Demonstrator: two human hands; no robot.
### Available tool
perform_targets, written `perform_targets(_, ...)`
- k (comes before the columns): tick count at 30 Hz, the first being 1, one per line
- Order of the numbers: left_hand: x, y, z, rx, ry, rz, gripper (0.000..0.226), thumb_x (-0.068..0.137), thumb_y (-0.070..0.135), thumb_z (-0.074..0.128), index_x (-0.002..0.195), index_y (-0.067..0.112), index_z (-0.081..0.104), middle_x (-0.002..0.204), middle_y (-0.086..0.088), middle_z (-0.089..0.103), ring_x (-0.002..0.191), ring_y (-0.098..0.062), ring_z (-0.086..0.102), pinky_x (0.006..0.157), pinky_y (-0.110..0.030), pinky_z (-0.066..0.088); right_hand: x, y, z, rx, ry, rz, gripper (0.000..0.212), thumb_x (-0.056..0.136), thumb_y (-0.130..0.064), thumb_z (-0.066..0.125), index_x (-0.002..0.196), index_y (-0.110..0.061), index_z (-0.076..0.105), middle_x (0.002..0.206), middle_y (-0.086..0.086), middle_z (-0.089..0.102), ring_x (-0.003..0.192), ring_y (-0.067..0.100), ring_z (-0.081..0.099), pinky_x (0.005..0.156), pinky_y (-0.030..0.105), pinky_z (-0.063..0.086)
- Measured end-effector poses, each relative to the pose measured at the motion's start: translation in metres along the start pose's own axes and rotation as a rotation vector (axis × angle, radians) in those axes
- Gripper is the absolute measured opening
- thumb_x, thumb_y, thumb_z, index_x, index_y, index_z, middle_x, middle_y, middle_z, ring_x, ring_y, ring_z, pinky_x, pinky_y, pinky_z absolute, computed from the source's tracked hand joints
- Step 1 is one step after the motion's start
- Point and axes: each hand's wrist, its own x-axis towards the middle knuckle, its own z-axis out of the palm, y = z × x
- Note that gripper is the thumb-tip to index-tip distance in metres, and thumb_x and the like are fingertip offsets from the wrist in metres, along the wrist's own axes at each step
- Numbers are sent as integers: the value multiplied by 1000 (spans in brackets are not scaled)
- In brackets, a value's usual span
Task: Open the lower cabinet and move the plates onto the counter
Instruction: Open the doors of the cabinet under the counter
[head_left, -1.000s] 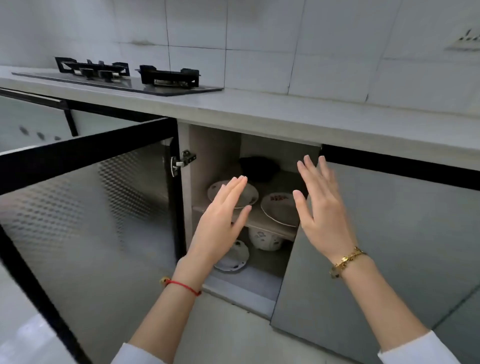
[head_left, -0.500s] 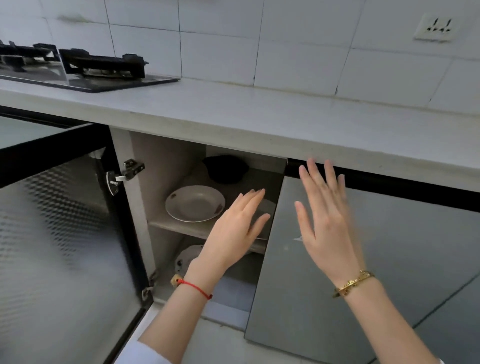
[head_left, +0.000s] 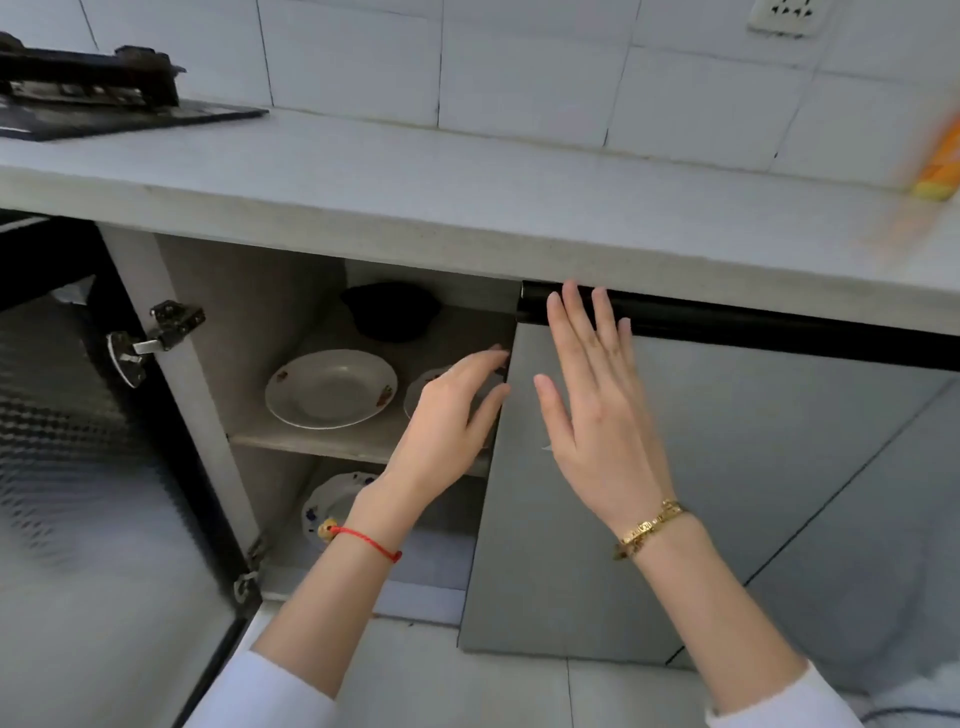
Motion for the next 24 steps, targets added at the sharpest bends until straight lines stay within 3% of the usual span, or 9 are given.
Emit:
perform_targets(7,-31,15,-9,-56,-11,75,40,96,20,56,135,13,51,136,2,57,126,-7,51,104,-26,44,-24,-22,-21,-87,12,14,58,102,-31,30,152,-12,8,162,2,5,149,15,-5,123,36,0)
perform_targets(13,-62,34,-17,-162,-2,197,41,92,15,62,133,13,55,129,4,62,120,2,54,99,-10,40,-56,-45,-54,-78,9,57,59,102,-29,34,152,-12,8,162,0,7,149,14,-3,123,36,2)
perform_targets(19,-95,62,-15,-327,14,315,52,87,5,68,136,19,54,136,9,57,129,-8,51,103,-15,41,-96,-58,-94,-79,0,91,59,102,-29,37,152,-12,10,161,-2,8,149,14,-2,123,37,5)
perform_targets(24,-116,86,-10,-408,-34,387,48,86,7,71,132,11,58,138,6,55,132,-10,49,108,-31,42,-128,-67,-118,-78,49,150,58,102,-29,37,152,-12,12,161,-2,10,149,15,0,123,33,3)
